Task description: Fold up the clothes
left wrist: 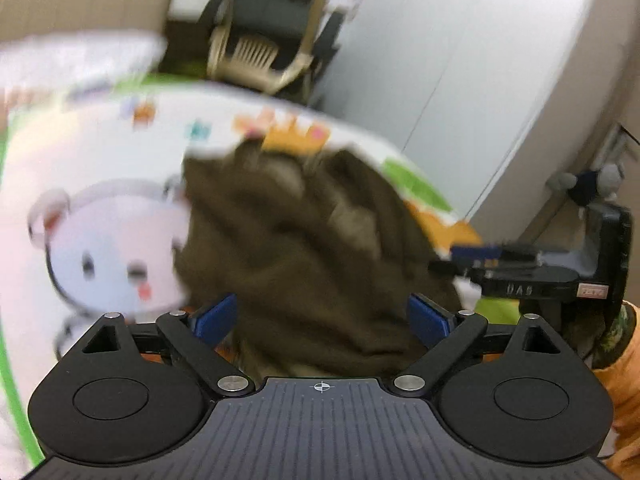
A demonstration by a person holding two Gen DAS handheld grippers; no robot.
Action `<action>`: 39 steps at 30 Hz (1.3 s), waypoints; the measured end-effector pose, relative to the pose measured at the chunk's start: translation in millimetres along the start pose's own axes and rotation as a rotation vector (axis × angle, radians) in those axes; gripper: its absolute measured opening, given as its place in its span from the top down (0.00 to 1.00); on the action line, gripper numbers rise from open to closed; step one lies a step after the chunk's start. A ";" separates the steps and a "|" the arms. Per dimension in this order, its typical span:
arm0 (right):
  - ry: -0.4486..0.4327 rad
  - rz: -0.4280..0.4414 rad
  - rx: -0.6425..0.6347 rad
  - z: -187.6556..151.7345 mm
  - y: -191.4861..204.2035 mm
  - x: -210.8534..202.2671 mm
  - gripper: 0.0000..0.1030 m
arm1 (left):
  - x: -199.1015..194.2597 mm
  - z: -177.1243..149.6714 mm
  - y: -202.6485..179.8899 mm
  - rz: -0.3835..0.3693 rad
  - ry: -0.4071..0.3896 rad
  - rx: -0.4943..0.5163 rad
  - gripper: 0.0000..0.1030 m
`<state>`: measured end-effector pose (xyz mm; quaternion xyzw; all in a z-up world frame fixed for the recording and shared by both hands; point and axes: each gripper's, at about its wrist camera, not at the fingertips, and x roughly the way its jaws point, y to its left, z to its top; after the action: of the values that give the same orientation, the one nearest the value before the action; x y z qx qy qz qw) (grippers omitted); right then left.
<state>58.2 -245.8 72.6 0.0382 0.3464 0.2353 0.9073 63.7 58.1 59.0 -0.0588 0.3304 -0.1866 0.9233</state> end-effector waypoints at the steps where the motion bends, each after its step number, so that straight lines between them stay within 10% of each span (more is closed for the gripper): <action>1: -0.005 -0.001 0.002 -3.9 -0.2 -4.0 0.41 | -2.5 -0.5 -10.9 -0.003 -0.011 0.062 0.07; 9: -0.042 -0.017 -0.057 -23.4 5.2 -24.0 0.35 | 35.5 -35.0 -63.9 0.064 0.090 0.531 0.07; 14: -0.021 -0.019 -0.145 -41.4 18.1 -26.3 0.23 | 63.3 -45.4 -61.6 0.145 0.062 0.632 0.07; 22: -0.010 0.099 -0.337 -63.3 67.0 -6.8 0.16 | 58.4 -13.2 -37.7 0.099 -0.023 0.495 0.86; 24: -0.055 0.019 -0.445 -64.1 78.4 2.5 0.35 | 49.9 -1.3 -26.7 0.161 -0.081 0.462 0.95; 26: -0.080 -0.001 -0.441 -47.7 71.0 5.5 0.66 | 36.9 15.2 -0.7 0.241 -0.130 0.384 0.95; 32: -0.240 -0.258 -0.307 40.3 4.3 6.2 0.81 | 0.2 54.6 92.8 0.495 -0.228 0.142 0.96; 36: -0.289 -0.517 -0.166 96.1 -70.7 23.7 0.81 | -13.9 53.2 124.2 0.429 -0.215 0.010 0.88; 39: -0.254 -0.631 -0.095 113.8 -112.6 40.7 0.81 | -9.2 40.1 98.9 0.309 -0.180 0.085 0.51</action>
<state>203.3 -316.4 107.8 -0.0842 0.2143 -0.0475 0.9720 112.7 152.3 72.5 0.0154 0.2434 -0.0503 0.9685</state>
